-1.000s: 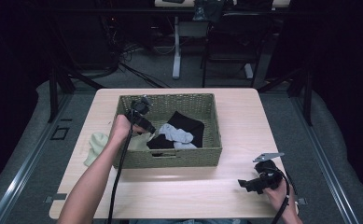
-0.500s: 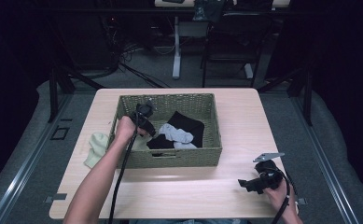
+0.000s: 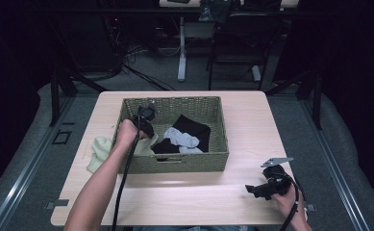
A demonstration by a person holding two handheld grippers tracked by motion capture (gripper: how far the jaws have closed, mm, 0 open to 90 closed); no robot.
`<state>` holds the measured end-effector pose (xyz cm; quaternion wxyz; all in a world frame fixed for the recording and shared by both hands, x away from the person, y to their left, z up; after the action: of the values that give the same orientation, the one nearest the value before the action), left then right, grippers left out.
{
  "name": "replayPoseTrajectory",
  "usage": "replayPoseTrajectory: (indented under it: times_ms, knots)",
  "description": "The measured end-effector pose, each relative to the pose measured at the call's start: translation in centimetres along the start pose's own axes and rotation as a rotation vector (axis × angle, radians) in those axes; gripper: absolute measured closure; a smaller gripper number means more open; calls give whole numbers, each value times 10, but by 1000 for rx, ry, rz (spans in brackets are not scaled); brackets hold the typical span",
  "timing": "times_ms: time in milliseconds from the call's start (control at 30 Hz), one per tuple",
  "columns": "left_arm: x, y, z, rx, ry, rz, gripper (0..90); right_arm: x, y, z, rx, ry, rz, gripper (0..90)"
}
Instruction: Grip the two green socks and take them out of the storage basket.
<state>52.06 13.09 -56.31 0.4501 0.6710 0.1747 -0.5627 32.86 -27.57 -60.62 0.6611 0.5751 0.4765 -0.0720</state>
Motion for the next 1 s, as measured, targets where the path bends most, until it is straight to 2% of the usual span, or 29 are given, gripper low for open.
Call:
replayPoseTrajectory:
  times_ms: [267,433,1000]
  knots:
    - [-43,5,-2,20,11,98,868,1,0,0,-2,2,-4,21]
    - [-64,10,-2,43,21,133,868,1,0,0,2,1,-8,21]
    - [-112,28,5,76,34,223,867,0,0,0,3,1,-7,21]
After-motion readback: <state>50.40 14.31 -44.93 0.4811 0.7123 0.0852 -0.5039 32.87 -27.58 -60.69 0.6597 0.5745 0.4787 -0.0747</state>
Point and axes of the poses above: each handheld gripper's, and its own axes: x roughly forward along the jaws, y roughly out of its top, z roughly to its right, the point moved 6 cm from there along x, roughly forward along the jaws, and after that the axes turned 9 degrees about z, right-handed, at the moved point
